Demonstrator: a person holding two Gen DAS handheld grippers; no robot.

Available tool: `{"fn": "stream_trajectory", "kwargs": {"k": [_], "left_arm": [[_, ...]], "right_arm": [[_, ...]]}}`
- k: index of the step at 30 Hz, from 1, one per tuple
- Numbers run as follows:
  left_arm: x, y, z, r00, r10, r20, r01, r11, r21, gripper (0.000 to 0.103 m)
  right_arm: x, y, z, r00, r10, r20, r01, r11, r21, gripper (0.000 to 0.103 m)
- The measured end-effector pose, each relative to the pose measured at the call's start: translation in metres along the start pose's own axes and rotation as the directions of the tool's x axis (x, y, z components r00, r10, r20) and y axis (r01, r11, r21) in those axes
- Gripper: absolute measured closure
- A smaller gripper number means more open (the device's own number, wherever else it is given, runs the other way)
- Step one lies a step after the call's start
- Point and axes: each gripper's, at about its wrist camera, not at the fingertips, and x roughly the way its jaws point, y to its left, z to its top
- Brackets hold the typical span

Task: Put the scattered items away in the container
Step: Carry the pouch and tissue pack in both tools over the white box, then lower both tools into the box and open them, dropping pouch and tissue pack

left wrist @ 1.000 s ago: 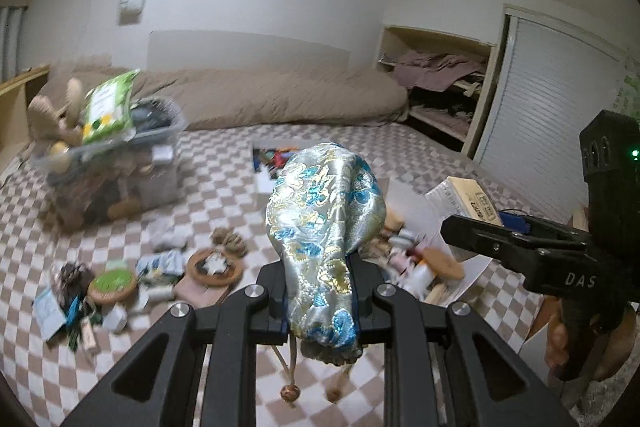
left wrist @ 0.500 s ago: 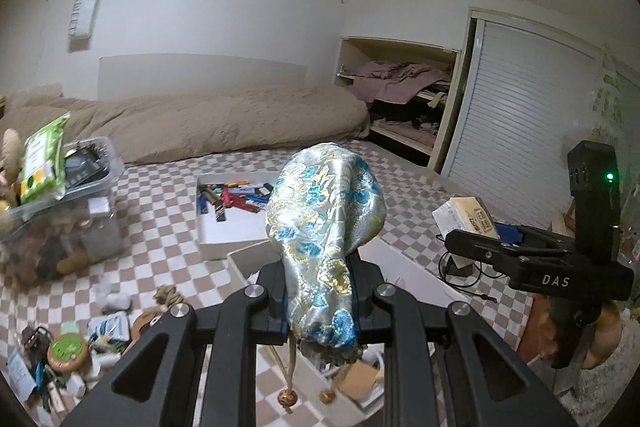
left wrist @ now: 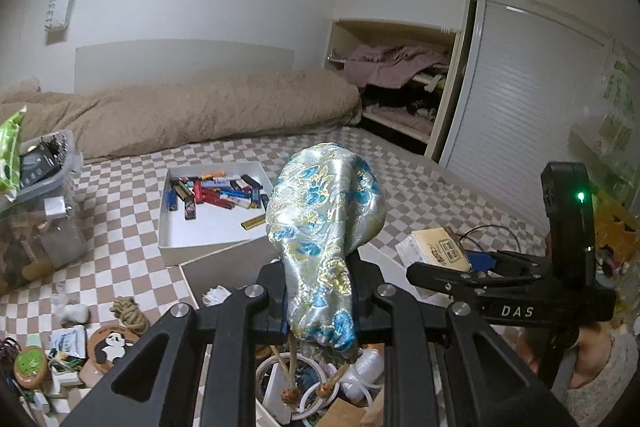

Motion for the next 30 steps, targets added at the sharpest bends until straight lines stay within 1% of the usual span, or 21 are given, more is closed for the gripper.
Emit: {"fn": "stream_trajectory", "kwargs": {"k": [2,4,12,16,17,21,24,29,30], "left_arm": [[0.012,0.002,-0.006,1.0,-0.025,-0.001,0.025,1.0,-0.017,0.082],[0.028,0.005,-0.014,0.999,-0.031,-0.031,0.03,0.999,-0.033,0.082],[0.074,0.005,-0.041,0.991,0.006,-0.137,-0.006,1.0,0.002,0.082],[0.089,0.006,-0.057,0.979,0.021,-0.205,-0.018,1.0,0.014,0.082],[0.093,0.007,-0.062,0.972,0.034,-0.235,-0.03,0.999,0.02,0.082],[0.105,0.009,-0.075,0.953,0.051,-0.3,-0.044,0.999,0.03,0.082],[0.11,0.011,-0.082,0.944,0.039,-0.328,-0.034,0.999,0.019,0.082],[0.111,0.012,-0.084,0.937,0.029,-0.349,-0.026,1.0,0.015,0.082],[0.112,0.012,-0.083,0.935,0.023,-0.355,-0.021,1.0,0.011,0.078]], "right_arm": [[0.008,-0.005,0.001,1.0,-0.001,-0.013,0.001,1.0,0.014,0.027],[0.016,-0.013,0.003,1.0,-0.019,-0.016,0.02,0.999,0.034,0.027],[0.045,-0.029,0.019,0.998,0.005,-0.06,0.001,0.996,0.094,0.027],[0.061,-0.036,0.028,0.996,0.007,-0.091,0.005,0.99,0.14,0.027],[0.065,-0.037,0.03,0.995,0.009,-0.099,0.005,0.989,0.145,0.027],[0.086,-0.038,0.035,0.989,0.018,-0.144,0.006,0.987,0.163,0.027],[0.102,-0.037,0.036,0.984,0.021,-0.178,0.009,0.985,0.17,0.027],[0.129,-0.036,0.033,0.972,0.013,-0.235,0.03,0.983,0.18,0.027],[0.134,-0.036,0.033,0.969,0.008,-0.246,0.036,0.984,0.175,0.027]]}}
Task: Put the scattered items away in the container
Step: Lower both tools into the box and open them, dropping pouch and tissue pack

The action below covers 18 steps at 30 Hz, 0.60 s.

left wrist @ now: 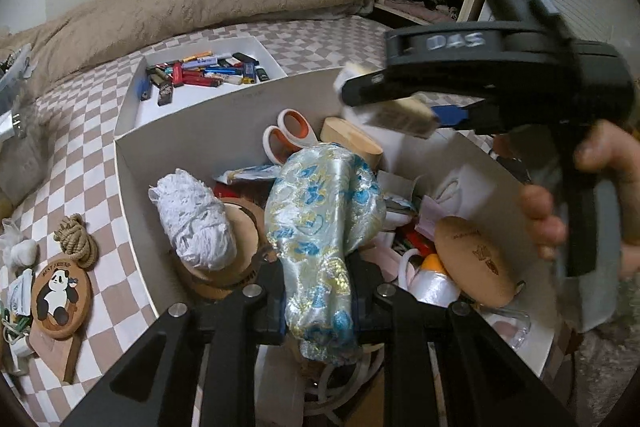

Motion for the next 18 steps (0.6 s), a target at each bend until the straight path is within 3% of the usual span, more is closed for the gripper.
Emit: {"fn": "stream_trajectory", "kwargs": {"k": [5,9,14,18], "left_arm": [[-0.003,-0.001,-0.003,0.999,0.034,-0.011,-0.034,0.999,0.013,0.048],[-0.006,0.004,-0.007,1.0,0.026,-0.016,-0.026,1.0,0.003,0.046],[-0.012,0.002,-0.006,1.0,0.003,-0.011,-0.003,1.0,-0.009,0.041],[-0.02,-0.003,-0.004,1.0,-0.028,0.014,0.028,1.0,-0.013,0.024]], "right_arm": [[0.018,0.005,0.0,0.999,-0.031,-0.004,0.031,0.999,-0.019,0.022],[0.02,0.009,-0.002,1.0,-0.005,-0.007,0.005,1.0,-0.011,0.003],[0.007,0.016,-0.003,1.0,0.02,0.005,-0.02,0.999,-0.03,0.002],[-0.011,0.02,-0.005,0.998,0.051,0.028,-0.05,0.998,-0.043,0.002]]}}
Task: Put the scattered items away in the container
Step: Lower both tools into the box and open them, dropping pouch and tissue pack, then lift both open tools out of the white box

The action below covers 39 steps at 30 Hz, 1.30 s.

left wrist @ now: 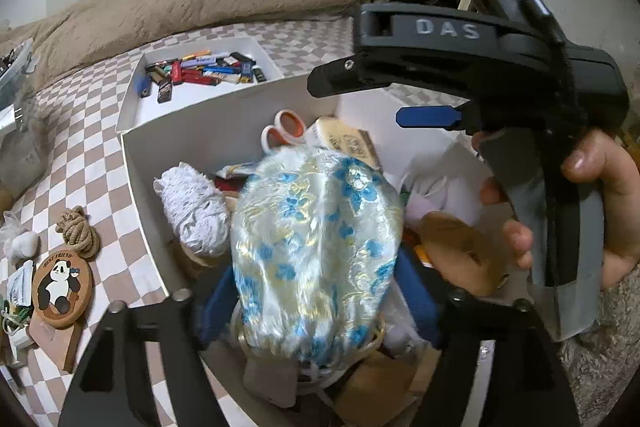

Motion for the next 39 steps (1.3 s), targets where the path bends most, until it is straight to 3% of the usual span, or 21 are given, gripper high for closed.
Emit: {"fn": "stream_trajectory", "kwargs": {"k": [3,26,39], "left_arm": [[-0.005,-0.003,0.0,1.0,-0.016,0.009,0.016,1.0,-0.005,0.017],[-0.041,-0.022,-0.002,0.998,0.003,0.058,-0.003,1.0,0.003,0.016],[-0.073,-0.021,-0.01,0.995,0.018,0.094,-0.017,1.0,-0.01,0.016]], "right_arm": [[-0.011,0.003,-0.003,1.0,0.026,0.01,-0.026,1.0,-0.009,0.002],[-0.07,0.004,-0.031,0.996,0.057,0.074,-0.057,0.998,-0.005,0.002],[-0.113,0.014,-0.067,0.981,-0.03,0.191,0.041,0.998,-0.054,0.002]]}}
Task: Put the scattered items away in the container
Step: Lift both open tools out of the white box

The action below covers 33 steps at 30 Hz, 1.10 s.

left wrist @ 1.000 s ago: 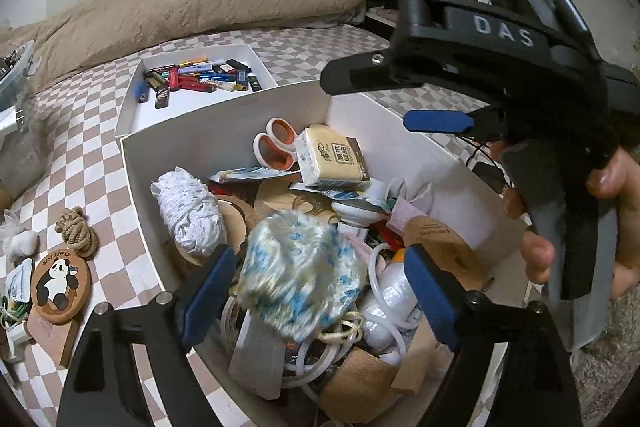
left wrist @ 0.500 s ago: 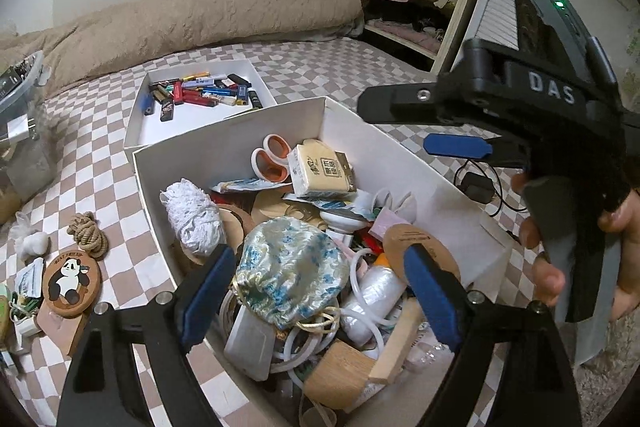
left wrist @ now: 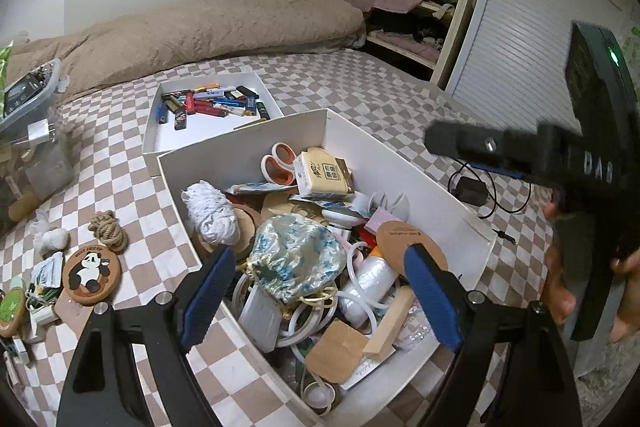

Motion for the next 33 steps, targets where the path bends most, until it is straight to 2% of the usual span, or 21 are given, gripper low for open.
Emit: {"fn": "stream_trajectory", "kwargs": {"k": [2,4,12,16,33], "left_arm": [[-0.005,0.001,0.0,1.0,0.003,0.007,-0.003,1.0,-0.002,0.014],[-0.01,0.002,-0.001,1.0,0.01,0.017,-0.01,1.0,-0.002,0.008],[-0.026,0.007,-0.007,0.999,0.024,0.036,-0.024,1.0,-0.003,0.007],[-0.032,0.01,-0.01,0.999,0.023,0.046,-0.022,1.0,-0.012,0.001],[-0.049,0.019,-0.023,0.998,0.014,0.056,-0.013,1.0,-0.024,0.0]], "right_arm": [[-0.006,0.002,-0.007,1.0,-0.012,0.013,0.013,1.0,-0.018,0.001],[-0.01,0.005,-0.014,1.0,-0.019,0.024,0.019,0.999,-0.033,0.001],[-0.023,0.016,-0.039,0.995,-0.08,0.065,0.086,0.992,-0.088,0.0],[-0.027,0.021,-0.05,0.991,-0.105,0.077,0.113,0.987,-0.113,0.0],[-0.041,0.027,-0.074,0.983,-0.158,0.095,0.17,0.976,-0.134,0.0]]}}
